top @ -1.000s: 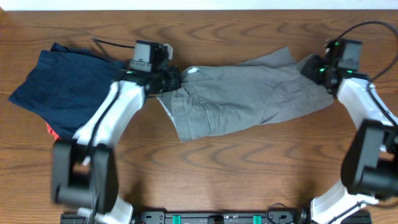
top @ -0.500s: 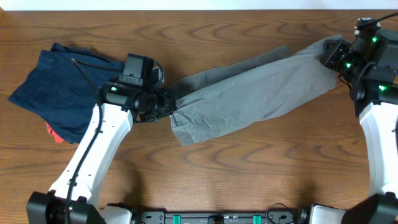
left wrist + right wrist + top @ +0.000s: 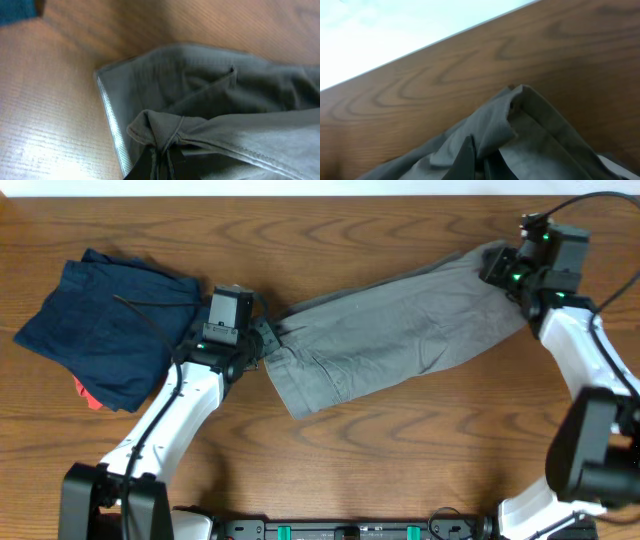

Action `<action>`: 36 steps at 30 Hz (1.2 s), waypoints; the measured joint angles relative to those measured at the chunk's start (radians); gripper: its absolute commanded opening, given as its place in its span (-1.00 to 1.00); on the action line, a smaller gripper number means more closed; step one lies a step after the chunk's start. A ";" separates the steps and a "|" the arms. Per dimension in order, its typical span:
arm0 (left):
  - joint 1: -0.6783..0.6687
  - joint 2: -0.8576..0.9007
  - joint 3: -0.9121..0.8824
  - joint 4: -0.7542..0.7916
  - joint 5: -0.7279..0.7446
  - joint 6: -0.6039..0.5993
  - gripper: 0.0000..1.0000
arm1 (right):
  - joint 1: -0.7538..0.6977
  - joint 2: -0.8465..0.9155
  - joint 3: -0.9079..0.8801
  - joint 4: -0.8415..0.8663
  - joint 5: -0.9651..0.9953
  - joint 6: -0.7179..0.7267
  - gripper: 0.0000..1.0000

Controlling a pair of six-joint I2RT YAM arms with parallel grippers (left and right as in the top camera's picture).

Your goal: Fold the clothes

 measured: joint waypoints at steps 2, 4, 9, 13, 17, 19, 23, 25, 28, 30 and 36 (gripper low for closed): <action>0.000 0.027 -0.013 0.056 -0.019 -0.002 -0.87 | 0.009 0.054 0.000 0.052 0.009 0.000 -0.98; 0.000 0.063 -0.014 0.094 -0.031 -0.004 -0.82 | 0.016 0.101 0.000 0.103 0.013 0.000 -0.97; 0.006 0.166 -0.017 0.183 -0.067 -0.007 0.02 | 0.028 0.176 0.000 0.220 0.046 0.000 -0.10; 0.028 0.206 -0.019 0.215 -0.083 -0.019 0.20 | 0.027 0.182 0.001 0.223 0.063 -0.002 -0.11; 0.061 0.184 -0.019 0.221 -0.067 -0.019 0.23 | 0.024 0.167 0.003 0.107 0.063 -0.011 -0.44; 0.083 0.162 -0.019 0.219 -0.046 -0.019 0.26 | 0.016 0.153 0.006 -0.008 0.060 -0.023 -0.61; 0.105 0.121 -0.016 0.159 -0.002 -0.018 0.29 | 0.003 0.144 0.006 -0.209 0.097 -0.060 -0.65; 0.104 0.113 -0.014 0.096 0.036 -0.018 0.38 | -0.002 0.145 -0.008 -0.248 0.169 -0.074 -0.42; 0.091 0.113 -0.014 -0.023 0.089 -0.016 0.55 | -0.002 0.151 -0.024 -0.226 0.253 -0.080 -0.14; 0.076 0.113 -0.014 -0.078 0.113 -0.015 0.73 | -0.002 0.165 -0.026 -0.211 0.296 -0.092 -0.12; 0.005 0.113 -0.014 -0.108 0.145 -0.016 0.98 | -0.002 0.179 -0.020 -0.257 0.324 -0.098 -0.13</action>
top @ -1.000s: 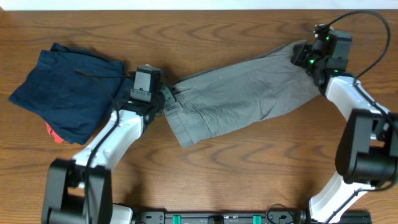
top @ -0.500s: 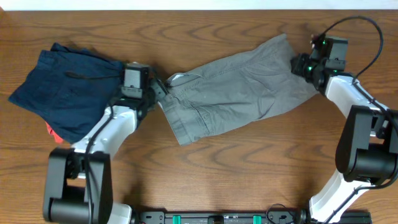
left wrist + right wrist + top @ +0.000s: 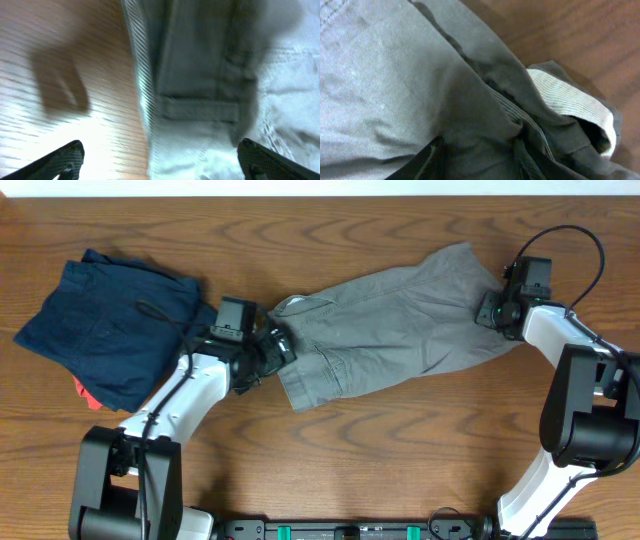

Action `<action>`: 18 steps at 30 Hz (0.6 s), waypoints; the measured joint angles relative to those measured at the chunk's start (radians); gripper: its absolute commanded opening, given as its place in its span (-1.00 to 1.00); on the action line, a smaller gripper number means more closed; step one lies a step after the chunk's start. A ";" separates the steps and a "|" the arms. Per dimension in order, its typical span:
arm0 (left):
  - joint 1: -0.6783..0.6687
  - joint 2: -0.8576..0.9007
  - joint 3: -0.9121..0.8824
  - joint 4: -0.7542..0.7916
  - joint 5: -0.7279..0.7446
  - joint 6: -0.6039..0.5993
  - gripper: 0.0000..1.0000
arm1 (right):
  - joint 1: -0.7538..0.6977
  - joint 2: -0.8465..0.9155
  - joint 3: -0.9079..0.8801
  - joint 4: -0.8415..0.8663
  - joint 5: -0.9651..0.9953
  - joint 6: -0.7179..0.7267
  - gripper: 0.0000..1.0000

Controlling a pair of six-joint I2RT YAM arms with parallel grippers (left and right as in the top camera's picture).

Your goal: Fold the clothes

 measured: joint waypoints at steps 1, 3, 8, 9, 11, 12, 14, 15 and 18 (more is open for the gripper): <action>-0.012 0.000 0.000 0.006 0.002 0.005 0.97 | 0.000 -0.003 0.005 -0.030 0.002 0.002 -0.12; -0.030 0.004 0.000 0.023 0.003 0.023 0.97 | 0.000 -0.014 0.010 -0.097 0.007 0.016 -0.10; -0.042 0.042 0.000 0.039 0.011 0.043 0.97 | 0.000 -0.042 0.007 -0.206 0.017 0.063 -0.03; -0.042 0.056 0.000 0.051 0.011 0.046 0.96 | 0.000 -0.047 0.004 -0.214 0.017 0.068 -0.01; -0.042 0.090 0.000 0.074 0.012 0.050 0.97 | 0.000 -0.063 -0.005 -0.227 0.017 0.076 0.02; -0.042 0.101 0.005 0.078 0.018 0.051 0.83 | 0.000 -0.078 -0.011 -0.232 0.017 0.078 0.02; -0.042 0.111 0.005 0.105 0.026 0.053 0.44 | 0.000 -0.117 -0.022 -0.238 0.016 0.081 0.00; -0.042 0.121 0.008 0.111 0.036 0.058 0.18 | 0.000 -0.142 -0.025 -0.240 0.016 0.080 -0.02; -0.041 0.148 0.011 0.140 0.065 0.073 -0.60 | 0.000 -0.248 -0.026 -0.239 -0.022 0.053 -0.07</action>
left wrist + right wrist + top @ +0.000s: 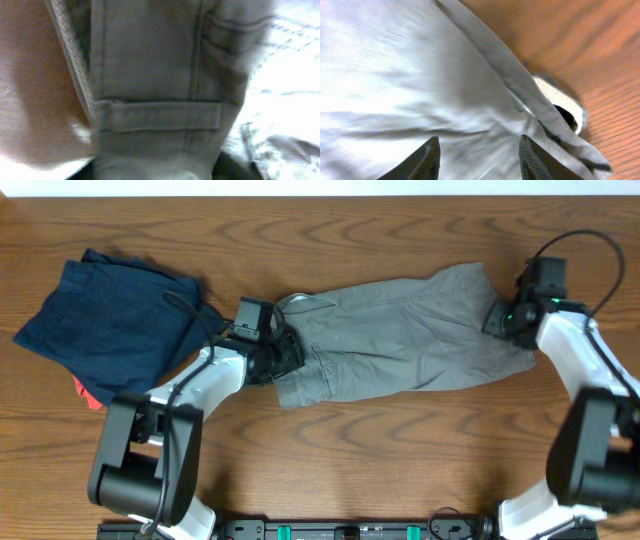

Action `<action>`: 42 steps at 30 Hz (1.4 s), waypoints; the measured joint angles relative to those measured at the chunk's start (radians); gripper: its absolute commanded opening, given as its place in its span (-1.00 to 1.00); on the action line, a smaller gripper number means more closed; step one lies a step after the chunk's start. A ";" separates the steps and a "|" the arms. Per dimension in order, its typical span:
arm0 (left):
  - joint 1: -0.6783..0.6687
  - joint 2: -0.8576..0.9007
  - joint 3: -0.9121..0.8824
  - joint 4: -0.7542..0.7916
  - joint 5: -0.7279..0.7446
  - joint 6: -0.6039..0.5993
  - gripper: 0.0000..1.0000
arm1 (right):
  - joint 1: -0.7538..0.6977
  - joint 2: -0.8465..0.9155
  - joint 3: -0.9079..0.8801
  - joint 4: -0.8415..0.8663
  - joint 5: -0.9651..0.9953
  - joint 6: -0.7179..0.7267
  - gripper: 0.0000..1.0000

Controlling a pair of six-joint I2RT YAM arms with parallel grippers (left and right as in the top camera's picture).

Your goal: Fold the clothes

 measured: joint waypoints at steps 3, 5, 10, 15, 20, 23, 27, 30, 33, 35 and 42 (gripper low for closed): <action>0.000 0.022 0.000 -0.003 0.021 0.026 -0.88 | 0.000 -0.098 0.001 -0.027 -0.085 -0.070 -0.28; 0.005 0.020 0.002 -0.031 0.035 0.056 -0.88 | 0.000 -0.135 0.002 -0.069 -0.161 -0.132 -0.47; 0.050 -0.003 0.059 -0.261 0.064 0.111 -0.88 | 0.051 -0.131 0.003 -0.226 -0.324 -0.250 -0.64; 0.126 -0.097 0.195 -0.492 0.063 0.145 -0.88 | 0.210 -0.092 0.001 -0.285 -0.405 -0.311 -0.61; 0.131 -0.194 0.304 -0.586 0.064 0.165 -0.87 | 0.422 0.003 0.001 -0.249 -0.460 -0.325 -0.58; 0.130 -0.233 0.340 -0.632 0.064 0.169 -0.88 | 0.533 0.086 0.001 -0.183 -0.462 -0.304 -0.62; 0.130 -0.280 0.372 -0.663 0.064 0.179 -0.88 | 0.655 0.226 0.001 -0.019 -0.468 -0.225 -0.60; 0.130 -0.319 0.379 -0.672 0.063 0.180 -0.88 | 0.705 0.264 0.007 0.112 -0.519 -0.151 -0.55; 0.130 -0.355 0.386 -0.680 0.063 0.181 -0.89 | 0.747 0.286 0.008 0.241 -0.527 -0.102 -0.49; 0.130 -0.370 0.388 -0.690 0.064 0.182 -0.88 | 0.773 0.295 0.012 0.283 -0.526 -0.084 -0.49; 0.130 -0.377 0.389 -0.726 0.064 0.183 -0.87 | 0.753 0.300 0.116 0.084 -0.489 -0.073 -0.42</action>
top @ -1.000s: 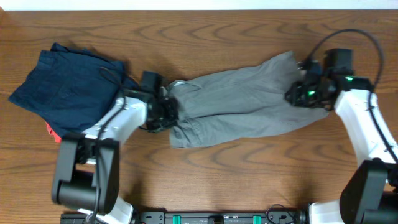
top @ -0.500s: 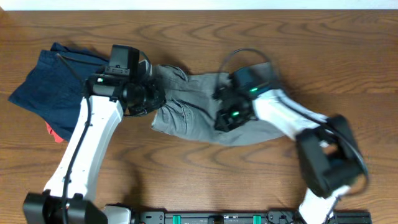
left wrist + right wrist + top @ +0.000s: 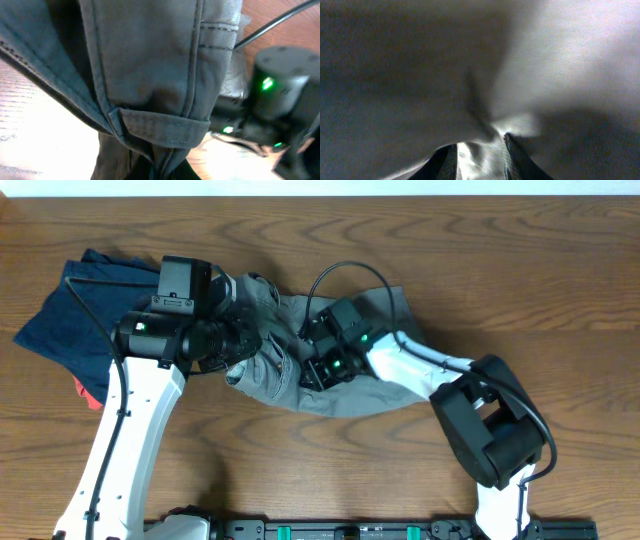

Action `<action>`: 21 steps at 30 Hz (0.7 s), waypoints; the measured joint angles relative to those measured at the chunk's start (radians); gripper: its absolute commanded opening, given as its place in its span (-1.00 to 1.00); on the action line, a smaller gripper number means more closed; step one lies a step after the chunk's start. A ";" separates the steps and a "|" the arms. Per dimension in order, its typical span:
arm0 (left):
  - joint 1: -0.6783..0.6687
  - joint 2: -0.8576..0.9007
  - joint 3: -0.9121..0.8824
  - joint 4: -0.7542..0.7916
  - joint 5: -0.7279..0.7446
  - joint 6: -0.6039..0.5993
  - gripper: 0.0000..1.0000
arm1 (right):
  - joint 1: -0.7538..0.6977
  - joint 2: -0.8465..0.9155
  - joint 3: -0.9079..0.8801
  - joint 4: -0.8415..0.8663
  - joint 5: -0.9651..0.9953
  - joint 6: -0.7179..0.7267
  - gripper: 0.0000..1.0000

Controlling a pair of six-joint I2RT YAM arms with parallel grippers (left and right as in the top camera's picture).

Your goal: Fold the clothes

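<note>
The grey shorts (image 3: 350, 390) lie bunched at the table's middle, with the right end folded over toward the left. My left gripper (image 3: 238, 345) is shut on the waistband (image 3: 160, 125) and holds it lifted; cloth is pinched between its fingers (image 3: 162, 167). My right gripper (image 3: 312, 367) is at the middle of the heap, shut on a puckered fold of the shorts (image 3: 485, 145). Grey cloth fills the right wrist view. The right arm's wrist and its green light (image 3: 265, 82) show close by in the left wrist view.
A navy garment (image 3: 60, 330) lies at the far left, with a bit of red cloth (image 3: 88, 393) peeking out under it. My left arm reaches over its right edge. The wooden table (image 3: 560, 260) shows bare at the right and along the front.
My right gripper was at the shorts' right end, open; now it is at the middle, shut on the cloth. My left gripper has shut on the waistband and lifted it.
Both grippers held the shorts by their two ends, stretched across the table. Then both stood open with the shorts lying flat, and they stayed at the ends a moment later. Now both are shut on the shorts again, right end brought leftward.
</note>
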 measured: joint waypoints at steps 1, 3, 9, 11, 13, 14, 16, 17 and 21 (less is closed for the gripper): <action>0.000 0.000 0.000 -0.001 0.000 0.000 -0.87 | -0.022 -0.009 0.018 -0.050 0.021 -0.002 -0.41; 0.000 0.000 0.000 -0.003 0.000 0.000 -0.87 | -0.077 -0.039 0.037 -0.125 0.056 -0.014 -0.39; 0.000 0.000 0.000 -0.003 0.000 0.000 -0.87 | -0.307 -0.190 0.058 -0.344 0.208 -0.085 -0.42; -0.001 0.000 0.000 -0.002 0.000 0.000 -0.87 | -0.370 -0.203 0.060 -0.395 0.259 -0.106 -0.43; -0.006 0.000 0.000 0.004 0.000 0.000 -0.87 | -0.416 -0.201 0.046 -0.412 0.291 -0.127 -0.44; -0.013 0.000 0.000 0.010 0.000 0.000 -0.86 | -0.436 -0.199 0.027 -0.409 0.307 -0.138 -0.44; -0.038 0.000 0.000 0.029 0.000 0.000 -0.86 | -0.459 -0.198 -0.031 -0.379 0.327 -0.152 -0.45; -0.049 0.000 0.000 0.036 0.000 0.000 -0.86 | -0.462 -0.197 -0.049 -0.375 0.331 -0.155 -0.45; -0.141 0.012 0.001 0.095 0.000 -0.006 -0.86 | -0.462 -0.195 -0.180 -0.285 0.332 -0.169 -0.48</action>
